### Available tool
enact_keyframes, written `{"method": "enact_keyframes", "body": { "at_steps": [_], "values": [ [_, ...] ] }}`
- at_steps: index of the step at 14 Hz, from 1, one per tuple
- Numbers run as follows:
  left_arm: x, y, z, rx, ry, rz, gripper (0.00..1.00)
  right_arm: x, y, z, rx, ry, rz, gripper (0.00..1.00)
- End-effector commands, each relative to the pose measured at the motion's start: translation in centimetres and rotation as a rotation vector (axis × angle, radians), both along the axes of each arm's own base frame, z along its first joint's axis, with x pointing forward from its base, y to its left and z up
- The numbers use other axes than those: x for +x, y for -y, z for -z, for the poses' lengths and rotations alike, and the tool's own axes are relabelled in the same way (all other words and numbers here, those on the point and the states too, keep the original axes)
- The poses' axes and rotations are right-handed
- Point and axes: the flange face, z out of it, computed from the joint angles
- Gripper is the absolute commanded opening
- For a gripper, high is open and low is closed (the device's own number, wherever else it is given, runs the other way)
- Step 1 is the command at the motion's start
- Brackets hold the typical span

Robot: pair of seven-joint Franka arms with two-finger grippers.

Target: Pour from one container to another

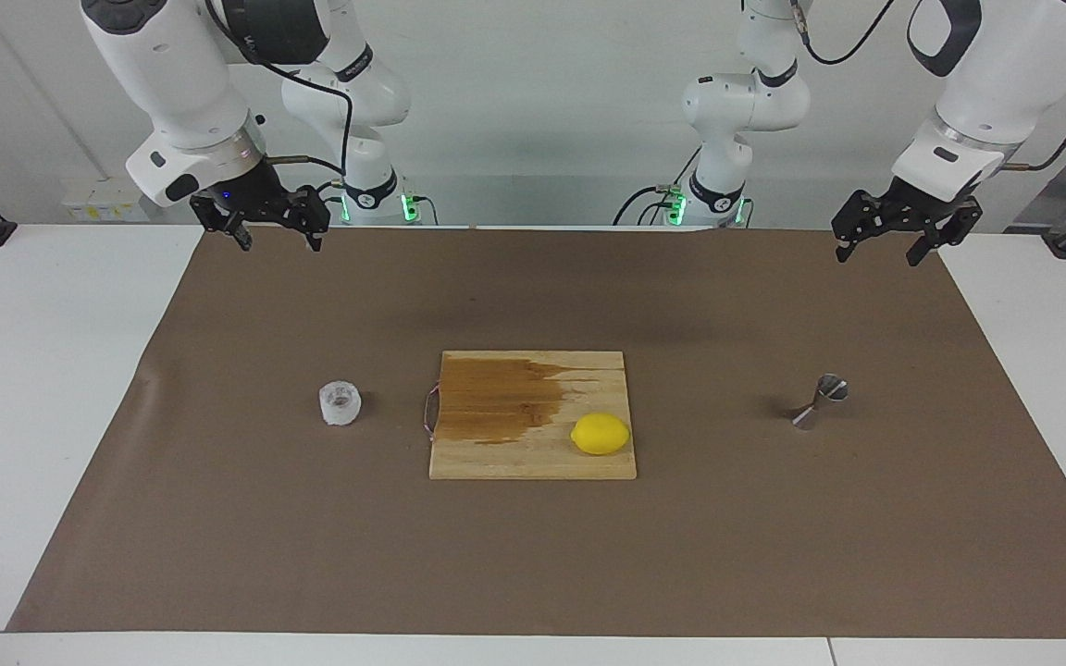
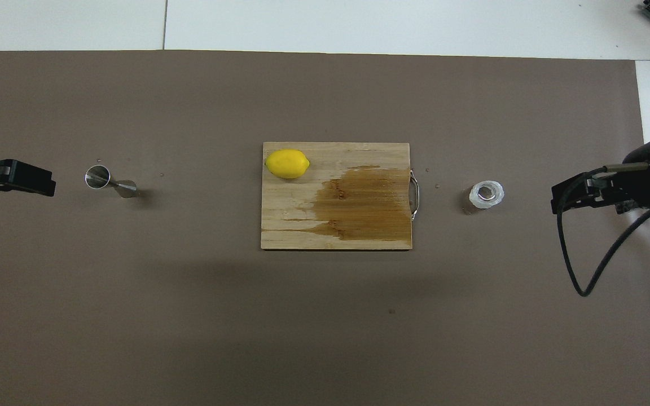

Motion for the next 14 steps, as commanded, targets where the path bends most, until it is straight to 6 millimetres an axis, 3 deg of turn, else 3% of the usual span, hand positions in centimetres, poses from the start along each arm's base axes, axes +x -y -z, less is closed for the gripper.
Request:
{"method": "enact_keyframes", "body": {
  "at_steps": [1, 7, 11, 14],
  "values": [
    [-0.5, -0.3, -0.3, -0.013, 0.002, 0.009, 1.00, -0.3, 0.4, -0.1, -0.012, -0.008, -0.021, 1.00],
    [-0.3, -0.2, -0.5, -0.012, 0.017, 0.002, 1.00, -0.3, 0.4, -0.1, -0.012, -0.008, -0.021, 1.00],
    [0.1, -2.0, 0.5, -0.072, -0.026, -0.058, 1.00, -0.3, 0.4, -0.1, -0.012, -0.008, -0.021, 1.00],
    [2.2, -2.8, 1.6, -0.096, -0.054, -0.165, 1.00, -0.3, 0.4, -0.1, -0.012, -0.008, -0.021, 1.00]
  ]
}}
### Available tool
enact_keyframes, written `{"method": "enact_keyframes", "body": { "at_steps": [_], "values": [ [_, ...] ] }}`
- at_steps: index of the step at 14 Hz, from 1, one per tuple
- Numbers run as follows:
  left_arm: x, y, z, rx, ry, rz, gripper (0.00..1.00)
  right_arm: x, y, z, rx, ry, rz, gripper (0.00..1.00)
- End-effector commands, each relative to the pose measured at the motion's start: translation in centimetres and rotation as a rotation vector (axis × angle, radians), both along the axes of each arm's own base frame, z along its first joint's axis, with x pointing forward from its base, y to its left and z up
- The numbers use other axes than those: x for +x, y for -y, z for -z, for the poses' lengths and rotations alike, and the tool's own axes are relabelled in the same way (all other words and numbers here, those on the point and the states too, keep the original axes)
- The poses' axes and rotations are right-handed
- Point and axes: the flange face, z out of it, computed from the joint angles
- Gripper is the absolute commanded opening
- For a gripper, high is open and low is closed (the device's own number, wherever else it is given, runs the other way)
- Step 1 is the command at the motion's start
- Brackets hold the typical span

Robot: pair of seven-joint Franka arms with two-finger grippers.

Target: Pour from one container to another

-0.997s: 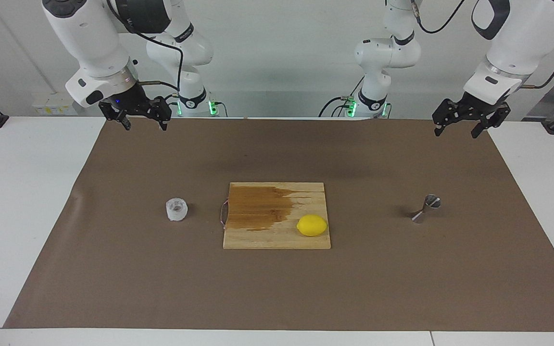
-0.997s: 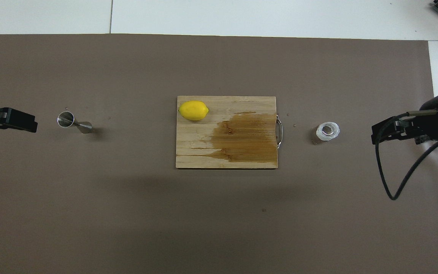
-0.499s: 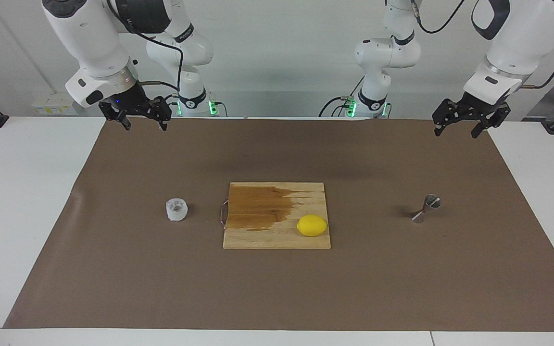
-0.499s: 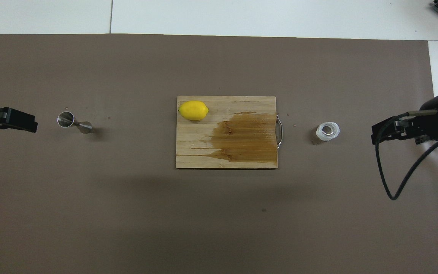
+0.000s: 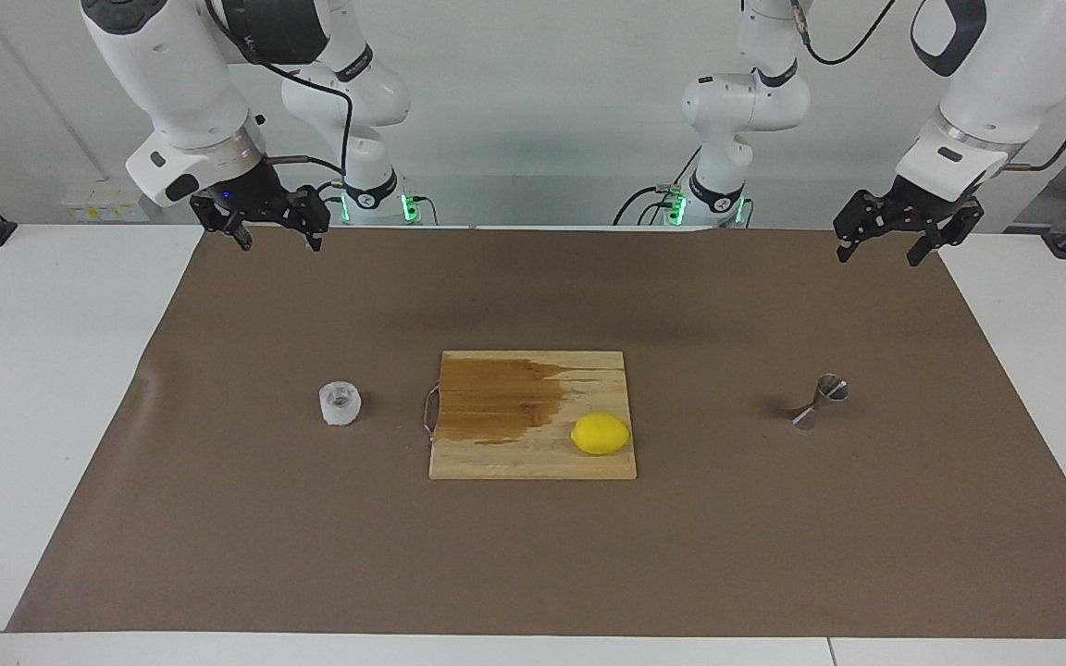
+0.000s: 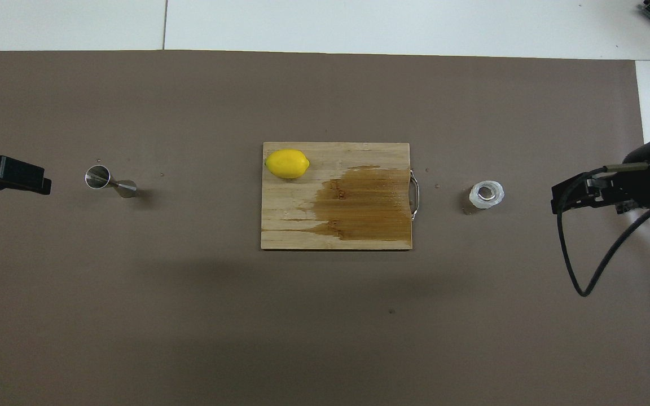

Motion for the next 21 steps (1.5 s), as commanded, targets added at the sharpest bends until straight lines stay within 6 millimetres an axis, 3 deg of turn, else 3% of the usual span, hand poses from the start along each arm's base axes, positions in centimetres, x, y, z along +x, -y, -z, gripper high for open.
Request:
{"method": "enact_keyframes", "body": {
  "at_steps": [1, 7, 11, 21],
  "values": [
    [2.4, -1.4, 0.9, -0.055, -0.032, -0.101, 1.00, -0.3, 0.4, -0.1, -0.012, -0.008, -0.021, 1.00],
    [8.5, -4.4, 5.5, -0.109, -0.107, -0.455, 1.00, -0.3, 0.4, -0.1, -0.012, -0.008, -0.021, 1.00],
    [10.0, -6.8, 6.8, -0.227, -0.114, -0.730, 1.00, -0.3, 0.4, -0.1, -0.012, -0.008, -0.021, 1.00],
    [13.1, -13.5, 17.5, -0.379, -0.338, -1.334, 1.00, -0.3, 0.4, -0.1, -0.010, -0.008, -0.021, 1.00]
  ]
}}
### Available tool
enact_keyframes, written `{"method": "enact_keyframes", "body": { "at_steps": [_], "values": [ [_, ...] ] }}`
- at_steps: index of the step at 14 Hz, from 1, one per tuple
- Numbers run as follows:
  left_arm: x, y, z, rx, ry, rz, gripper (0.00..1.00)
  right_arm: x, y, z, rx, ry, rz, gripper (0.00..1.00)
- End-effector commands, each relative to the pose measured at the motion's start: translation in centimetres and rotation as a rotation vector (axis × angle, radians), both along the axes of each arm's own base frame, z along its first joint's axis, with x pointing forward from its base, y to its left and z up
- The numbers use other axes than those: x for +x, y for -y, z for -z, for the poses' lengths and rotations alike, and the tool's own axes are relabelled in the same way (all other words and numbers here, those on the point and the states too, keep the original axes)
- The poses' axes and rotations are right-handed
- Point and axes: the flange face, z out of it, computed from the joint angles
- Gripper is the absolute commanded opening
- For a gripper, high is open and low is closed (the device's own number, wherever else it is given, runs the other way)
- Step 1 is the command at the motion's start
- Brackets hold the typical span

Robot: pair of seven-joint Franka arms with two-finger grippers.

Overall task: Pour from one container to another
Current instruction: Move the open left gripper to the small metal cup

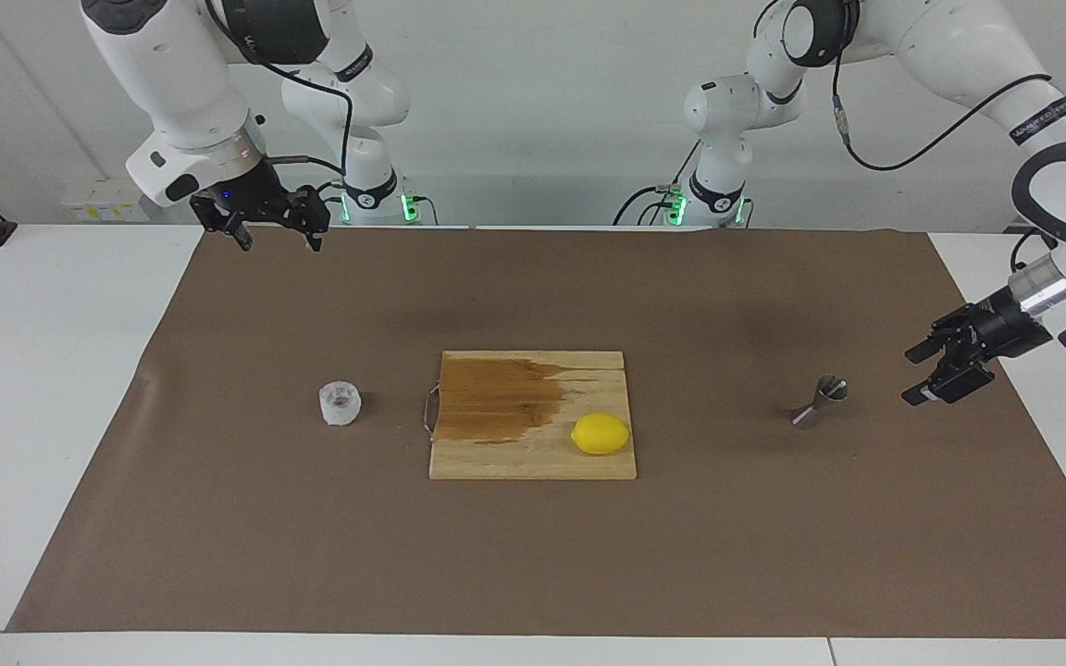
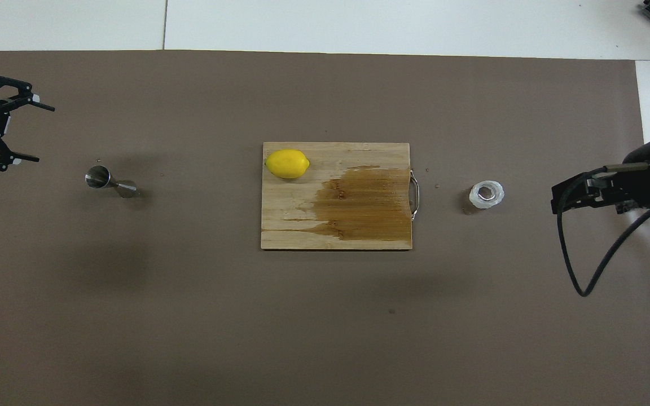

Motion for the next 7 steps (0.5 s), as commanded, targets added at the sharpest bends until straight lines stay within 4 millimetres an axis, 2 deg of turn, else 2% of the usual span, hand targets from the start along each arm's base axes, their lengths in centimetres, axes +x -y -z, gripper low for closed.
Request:
{"method": "enact_keyframes", "body": {
  "at_steps": [1, 5, 7],
  "values": [
    [0.5, -1.2, 2.5, -0.061, -0.048, -0.155, 1.00, -0.3, 0.4, -0.1, -0.012, -0.008, -0.021, 1.00],
    [-1.2, -2.8, 7.3, -0.087, -0.117, -0.271, 1.00, -0.3, 0.4, -0.1, -0.012, -0.008, -0.021, 1.00],
    [-3.2, -2.7, 9.6, -0.081, -0.145, -0.307, 1.00, -0.3, 0.4, -0.1, -0.012, -0.008, -0.021, 1.00]
  ]
}}
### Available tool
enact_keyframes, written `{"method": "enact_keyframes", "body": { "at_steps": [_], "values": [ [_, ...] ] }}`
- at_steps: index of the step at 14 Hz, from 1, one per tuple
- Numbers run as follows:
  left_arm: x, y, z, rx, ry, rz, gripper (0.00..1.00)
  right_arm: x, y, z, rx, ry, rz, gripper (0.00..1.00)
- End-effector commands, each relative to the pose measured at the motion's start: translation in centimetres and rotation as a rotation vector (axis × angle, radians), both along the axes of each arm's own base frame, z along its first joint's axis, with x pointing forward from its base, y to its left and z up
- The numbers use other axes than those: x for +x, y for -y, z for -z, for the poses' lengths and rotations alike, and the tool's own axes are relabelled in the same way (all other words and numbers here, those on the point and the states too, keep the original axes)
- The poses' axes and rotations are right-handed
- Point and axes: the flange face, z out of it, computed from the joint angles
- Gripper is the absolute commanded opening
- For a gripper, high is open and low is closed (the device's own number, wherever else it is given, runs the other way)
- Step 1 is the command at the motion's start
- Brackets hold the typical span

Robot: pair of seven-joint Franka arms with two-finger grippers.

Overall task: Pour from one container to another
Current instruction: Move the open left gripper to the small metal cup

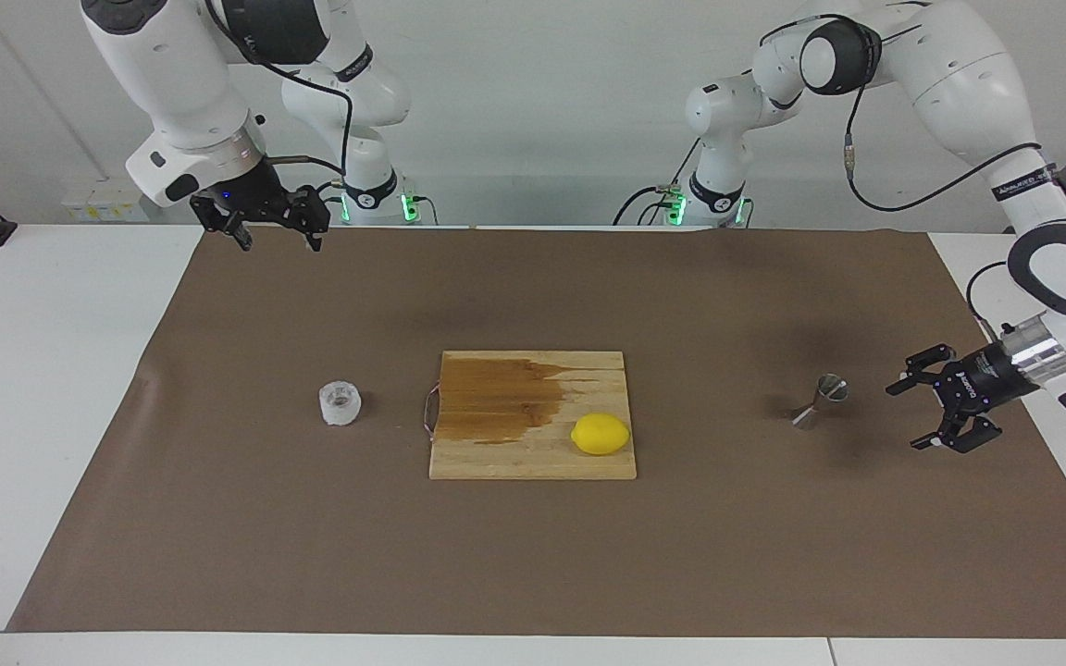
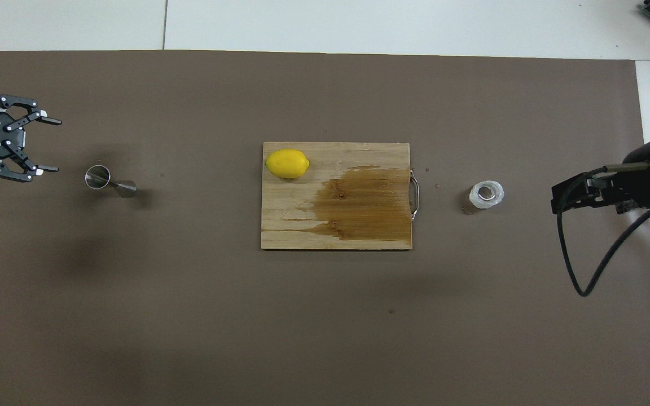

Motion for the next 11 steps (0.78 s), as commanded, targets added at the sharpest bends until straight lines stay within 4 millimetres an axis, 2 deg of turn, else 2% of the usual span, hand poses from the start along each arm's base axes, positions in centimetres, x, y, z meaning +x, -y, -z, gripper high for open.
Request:
{"method": "enact_keyframes", "body": {
  "at_steps": [1, 4, 6, 8, 11],
  "values": [
    [-3.4, 0.1, 2.7, 0.001, -0.032, -0.087, 1.00, -0.3, 0.4, -0.1, -0.012, -0.008, -0.021, 1.00],
    [-6.1, -0.9, 4.6, -0.007, -0.063, -0.125, 1.00, -0.3, 0.4, -0.1, -0.012, -0.008, -0.021, 1.00],
    [-7.2, -0.6, 5.3, -0.034, -0.084, -0.149, 1.00, -0.3, 0.4, -0.1, -0.012, -0.008, -0.021, 1.00],
    [-8.7, 0.0, 6.2, -0.100, -0.101, -0.197, 1.00, -0.3, 0.4, -0.1, -0.010, -0.008, -0.021, 1.00],
    [-9.0, 2.3, 7.7, -0.120, -0.071, -0.266, 1.00, -0.3, 0.4, -0.1, -0.012, -0.008, -0.021, 1.00]
  ]
}}
